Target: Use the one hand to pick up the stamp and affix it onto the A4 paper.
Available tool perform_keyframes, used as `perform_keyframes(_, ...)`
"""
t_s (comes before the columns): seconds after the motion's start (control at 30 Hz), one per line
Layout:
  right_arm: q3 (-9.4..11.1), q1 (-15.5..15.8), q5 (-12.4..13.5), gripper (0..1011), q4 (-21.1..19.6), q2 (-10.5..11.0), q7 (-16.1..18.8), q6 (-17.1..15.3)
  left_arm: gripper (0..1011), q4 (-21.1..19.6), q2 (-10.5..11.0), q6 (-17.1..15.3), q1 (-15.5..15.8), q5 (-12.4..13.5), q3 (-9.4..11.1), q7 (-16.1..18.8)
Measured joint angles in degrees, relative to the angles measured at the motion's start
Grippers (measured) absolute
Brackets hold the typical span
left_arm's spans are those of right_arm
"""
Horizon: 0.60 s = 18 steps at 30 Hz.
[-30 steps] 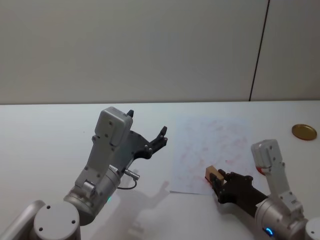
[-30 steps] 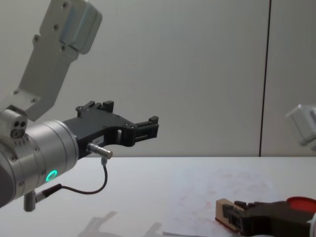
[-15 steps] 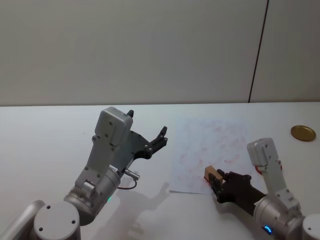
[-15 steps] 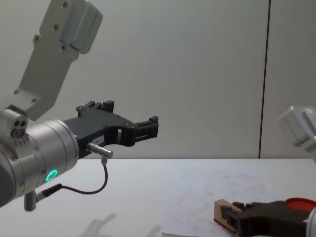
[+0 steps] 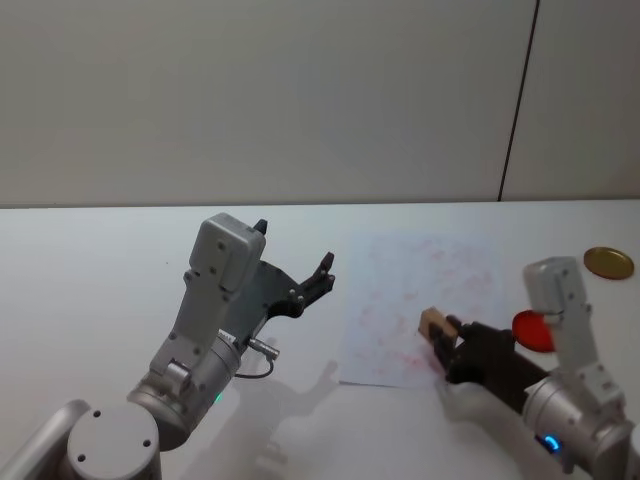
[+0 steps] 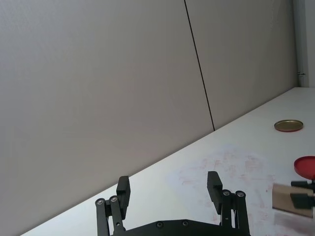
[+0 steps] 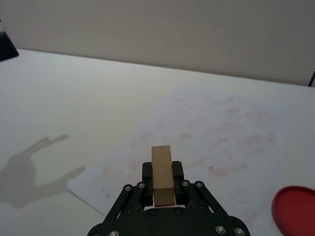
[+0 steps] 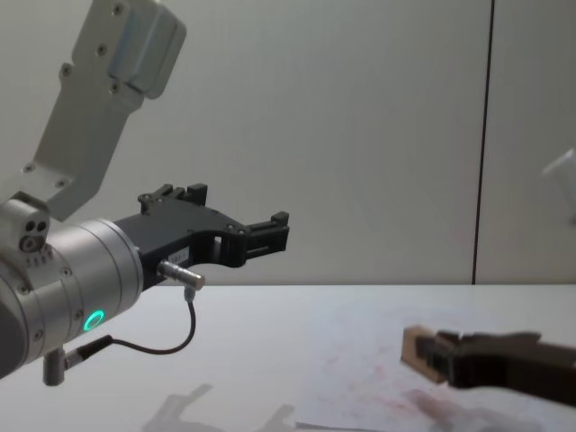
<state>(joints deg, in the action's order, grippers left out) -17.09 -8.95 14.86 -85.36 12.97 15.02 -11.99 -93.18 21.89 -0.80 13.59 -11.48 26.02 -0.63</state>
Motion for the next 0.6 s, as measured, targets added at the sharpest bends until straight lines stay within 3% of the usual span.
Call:
perform_keyframes(0.33,2.39,0.46,2.53,219,-2.83,1.88,-2.44,1.81,993,0.0,0.0,0.0,0.0,0.0,0.0,0.0)
perform_keyframes(0.6,4.29,0.03,3.06,219,-2.78,3.39,-4.16,2.66,993,0.0,0.0,0.0,0.0,0.0,0.0,0.0)
